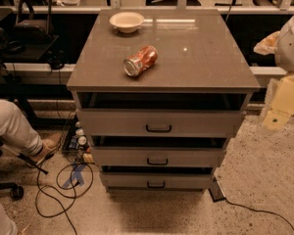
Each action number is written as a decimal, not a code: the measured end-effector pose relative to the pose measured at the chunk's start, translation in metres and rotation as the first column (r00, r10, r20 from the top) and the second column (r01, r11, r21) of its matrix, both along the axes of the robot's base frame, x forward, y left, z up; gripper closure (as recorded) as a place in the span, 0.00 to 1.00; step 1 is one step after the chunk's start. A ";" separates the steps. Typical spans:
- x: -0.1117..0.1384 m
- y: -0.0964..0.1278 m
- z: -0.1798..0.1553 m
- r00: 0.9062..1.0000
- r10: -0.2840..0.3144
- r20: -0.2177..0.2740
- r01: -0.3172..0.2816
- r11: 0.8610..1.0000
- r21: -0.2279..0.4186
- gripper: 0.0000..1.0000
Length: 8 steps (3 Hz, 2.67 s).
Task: Open top drawer
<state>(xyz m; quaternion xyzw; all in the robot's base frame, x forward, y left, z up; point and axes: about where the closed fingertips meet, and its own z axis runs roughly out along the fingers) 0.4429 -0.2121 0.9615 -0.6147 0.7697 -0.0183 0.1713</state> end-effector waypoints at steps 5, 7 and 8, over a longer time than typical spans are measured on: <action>0.081 0.017 -0.226 0.996 0.083 -0.042 -0.081 0.996 0.048 0.00; 0.136 0.023 -0.279 0.999 0.038 0.000 -0.038 0.998 -0.048 0.00; 0.161 0.030 -0.298 0.999 0.039 0.000 -0.038 0.997 -0.074 0.00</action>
Offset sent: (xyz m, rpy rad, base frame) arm 0.0862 0.0733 -0.2464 0.1864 0.0289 0.2254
